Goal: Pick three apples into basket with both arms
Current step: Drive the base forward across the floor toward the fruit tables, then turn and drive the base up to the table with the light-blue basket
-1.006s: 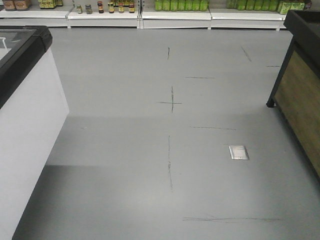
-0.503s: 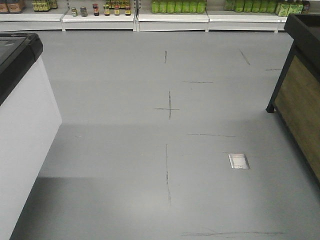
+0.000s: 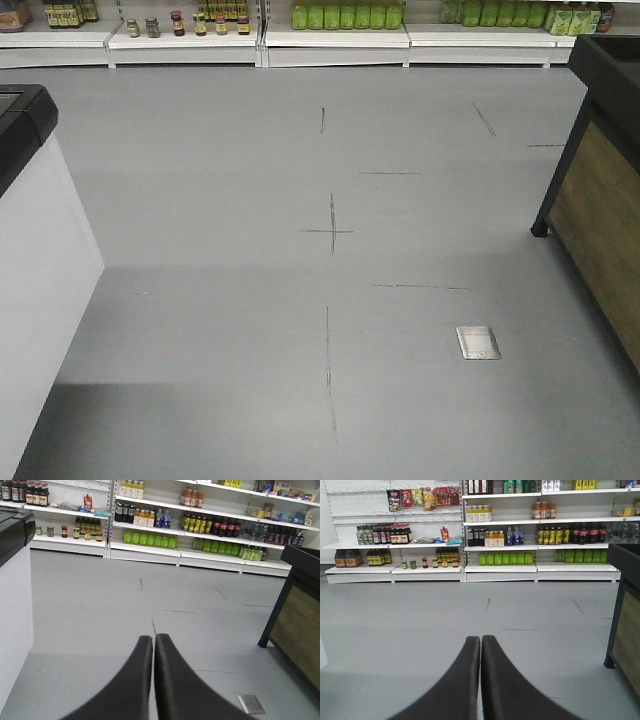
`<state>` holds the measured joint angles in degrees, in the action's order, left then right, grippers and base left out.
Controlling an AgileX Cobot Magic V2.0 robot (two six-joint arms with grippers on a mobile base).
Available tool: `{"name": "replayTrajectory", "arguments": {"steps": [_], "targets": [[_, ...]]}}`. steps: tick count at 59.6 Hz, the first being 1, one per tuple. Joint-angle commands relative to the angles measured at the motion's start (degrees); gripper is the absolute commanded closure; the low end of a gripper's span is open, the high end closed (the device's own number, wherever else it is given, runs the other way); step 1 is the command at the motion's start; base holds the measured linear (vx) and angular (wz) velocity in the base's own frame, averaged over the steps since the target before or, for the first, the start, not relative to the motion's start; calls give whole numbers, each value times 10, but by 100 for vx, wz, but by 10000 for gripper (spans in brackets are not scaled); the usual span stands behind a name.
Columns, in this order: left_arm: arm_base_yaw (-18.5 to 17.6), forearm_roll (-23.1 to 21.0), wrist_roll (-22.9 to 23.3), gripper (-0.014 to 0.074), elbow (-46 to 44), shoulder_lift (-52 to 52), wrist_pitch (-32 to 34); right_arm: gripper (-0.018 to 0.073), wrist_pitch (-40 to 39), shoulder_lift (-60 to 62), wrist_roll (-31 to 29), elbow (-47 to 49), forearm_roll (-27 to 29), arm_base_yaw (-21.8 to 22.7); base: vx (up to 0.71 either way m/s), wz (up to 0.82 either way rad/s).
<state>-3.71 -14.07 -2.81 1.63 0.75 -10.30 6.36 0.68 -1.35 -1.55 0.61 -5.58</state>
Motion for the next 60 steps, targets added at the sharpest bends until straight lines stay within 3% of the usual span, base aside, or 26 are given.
{"name": "replayTrajectory", "arguments": {"steps": [1, 60], "targets": [[-2, -6, 4, 602, -15, 7, 39, 567, -41, 7, -1, -8, -1, 4, 18, 0], [-2, -6, 4, 602, -15, 7, 39, 567, -41, 7, -1, -8, -1, 4, 20, -10]]}}
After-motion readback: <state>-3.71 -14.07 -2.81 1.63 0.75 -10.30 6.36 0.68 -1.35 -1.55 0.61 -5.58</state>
